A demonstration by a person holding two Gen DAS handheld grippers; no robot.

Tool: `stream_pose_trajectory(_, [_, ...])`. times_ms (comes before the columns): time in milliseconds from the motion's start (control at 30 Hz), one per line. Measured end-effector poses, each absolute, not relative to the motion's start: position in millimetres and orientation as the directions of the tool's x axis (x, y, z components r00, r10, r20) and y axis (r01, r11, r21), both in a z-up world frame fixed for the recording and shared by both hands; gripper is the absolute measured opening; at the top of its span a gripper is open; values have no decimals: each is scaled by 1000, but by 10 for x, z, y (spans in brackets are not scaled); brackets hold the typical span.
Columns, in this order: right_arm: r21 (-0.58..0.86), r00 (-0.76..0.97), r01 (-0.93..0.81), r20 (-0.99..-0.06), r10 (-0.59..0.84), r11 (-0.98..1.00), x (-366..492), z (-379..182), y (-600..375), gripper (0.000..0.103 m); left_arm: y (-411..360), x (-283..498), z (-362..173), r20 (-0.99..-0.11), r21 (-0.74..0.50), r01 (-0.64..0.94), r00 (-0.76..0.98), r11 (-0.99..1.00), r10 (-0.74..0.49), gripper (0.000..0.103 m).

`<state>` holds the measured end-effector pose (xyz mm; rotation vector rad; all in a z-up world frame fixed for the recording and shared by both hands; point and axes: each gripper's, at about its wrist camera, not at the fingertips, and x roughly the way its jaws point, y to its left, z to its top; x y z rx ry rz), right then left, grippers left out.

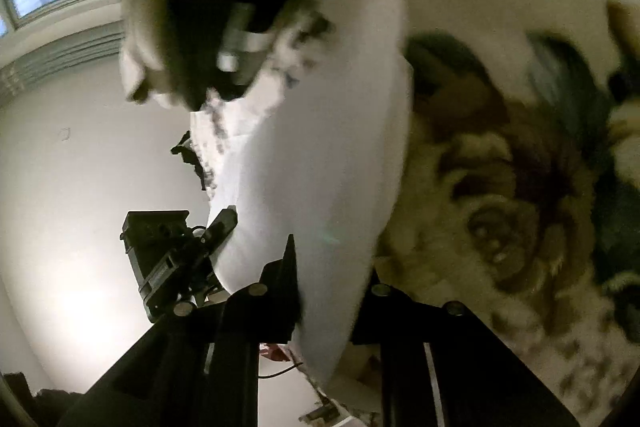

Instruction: Fold small clothes

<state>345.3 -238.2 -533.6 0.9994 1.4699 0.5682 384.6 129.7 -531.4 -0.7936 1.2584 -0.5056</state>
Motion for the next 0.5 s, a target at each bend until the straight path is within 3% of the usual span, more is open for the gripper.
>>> stream_pose_trajectory(267, [845, 127, 125, -534, 836, 520, 3666, -4057, -2320, 18, 1298, 3985, -4097, -623, -752, -2, 329, 659, -710, 11])
stream_pose_trajectory(500, [844, 224, 7, -525, 821, 537, 4602, -3140, -2123, 18, 1352, 4767, -3249, -569, -746, 73, 447, 662, -690, 11])
